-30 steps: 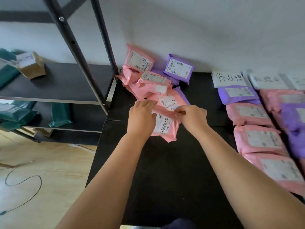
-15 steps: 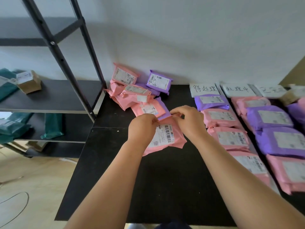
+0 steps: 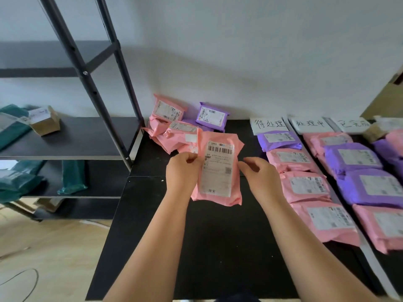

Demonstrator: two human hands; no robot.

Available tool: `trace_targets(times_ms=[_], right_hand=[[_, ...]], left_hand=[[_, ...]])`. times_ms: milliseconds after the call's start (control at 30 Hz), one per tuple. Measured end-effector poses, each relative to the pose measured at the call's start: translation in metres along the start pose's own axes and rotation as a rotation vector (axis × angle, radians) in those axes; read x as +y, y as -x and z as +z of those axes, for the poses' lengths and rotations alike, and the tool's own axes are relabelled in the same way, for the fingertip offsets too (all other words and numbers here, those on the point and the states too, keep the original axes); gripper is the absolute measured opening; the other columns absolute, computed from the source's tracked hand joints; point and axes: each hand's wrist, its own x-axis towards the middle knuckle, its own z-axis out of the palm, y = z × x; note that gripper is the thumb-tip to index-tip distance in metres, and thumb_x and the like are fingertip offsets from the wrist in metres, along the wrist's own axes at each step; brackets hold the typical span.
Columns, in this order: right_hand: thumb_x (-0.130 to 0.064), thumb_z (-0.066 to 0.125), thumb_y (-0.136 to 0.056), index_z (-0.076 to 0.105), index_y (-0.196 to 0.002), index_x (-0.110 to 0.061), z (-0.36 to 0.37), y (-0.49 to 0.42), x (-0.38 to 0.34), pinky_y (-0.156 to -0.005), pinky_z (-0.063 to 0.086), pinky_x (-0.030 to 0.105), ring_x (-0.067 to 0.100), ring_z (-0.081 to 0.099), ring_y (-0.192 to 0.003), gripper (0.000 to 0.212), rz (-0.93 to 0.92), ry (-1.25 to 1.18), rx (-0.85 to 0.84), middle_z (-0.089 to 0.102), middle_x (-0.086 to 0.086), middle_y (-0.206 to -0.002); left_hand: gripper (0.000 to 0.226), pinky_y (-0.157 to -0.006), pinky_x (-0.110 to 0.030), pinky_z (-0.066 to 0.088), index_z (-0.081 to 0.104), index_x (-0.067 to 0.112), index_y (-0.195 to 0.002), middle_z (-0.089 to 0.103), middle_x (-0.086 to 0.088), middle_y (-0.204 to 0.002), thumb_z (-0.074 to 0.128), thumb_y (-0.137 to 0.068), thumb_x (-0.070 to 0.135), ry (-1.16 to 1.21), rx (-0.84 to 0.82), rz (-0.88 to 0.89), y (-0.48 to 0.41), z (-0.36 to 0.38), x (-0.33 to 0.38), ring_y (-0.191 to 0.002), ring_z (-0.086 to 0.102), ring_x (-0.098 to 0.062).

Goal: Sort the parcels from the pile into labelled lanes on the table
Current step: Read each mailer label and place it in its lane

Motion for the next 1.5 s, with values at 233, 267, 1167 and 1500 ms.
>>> trace_targets(times_ms=[233,267,1167,1500], right_hand=[[-0.03,0.067,-0.093,0.073,-0.1,-0.02,0.0,0.022,-0.016,-0.07,0.051,0.017,0.0,0.066,-0.085,0.014,-0.069,-0.132,-0.031,0.071,-0.014,-0.091],[-0.028,0.068,-0.093,0.074,-0.097,-0.019,-0.001,0.025,-0.017,-0.066,0.049,0.014,-0.001,0.066,-0.083,0.011,-0.069,-0.136,-0.022,0.071,-0.014,-0.089],[-0.036,0.066,-0.093,0.068,-0.084,-0.007,-0.021,0.041,-0.048,-0.079,0.056,0.036,0.012,0.07,-0.079,0.03,-0.021,-0.328,-0.031,0.072,-0.004,-0.078],[-0.048,0.07,-0.085,0.062,-0.083,-0.001,-0.026,0.034,-0.051,-0.066,0.044,0.028,0.026,0.064,-0.076,0.048,-0.025,-0.385,0.06,0.07,0.013,-0.085]], left_hand=[[0.007,-0.08,-0.04,0.061,0.073,0.017,-0.094,0.075,0.002,-0.088,0.071,-0.091,0.022,0.271,-0.088,-0.081,0.017,-0.019,-0.008,-0.081,0.073,-0.017],[0.006,-0.081,-0.04,0.061,0.073,0.017,-0.093,0.075,0.002,-0.088,0.071,-0.09,0.022,0.276,-0.102,-0.079,0.019,-0.02,-0.009,-0.081,0.073,-0.016],[0.013,-0.083,-0.039,0.06,0.073,0.01,-0.094,0.077,-0.002,-0.085,0.069,-0.091,0.022,0.461,-0.157,0.009,0.016,-0.044,0.013,-0.083,0.074,-0.022],[0.019,-0.093,-0.042,0.056,0.065,0.0,-0.099,0.076,-0.009,-0.099,0.063,-0.095,0.018,0.514,-0.362,0.126,0.019,-0.048,0.017,-0.094,0.073,-0.025]])
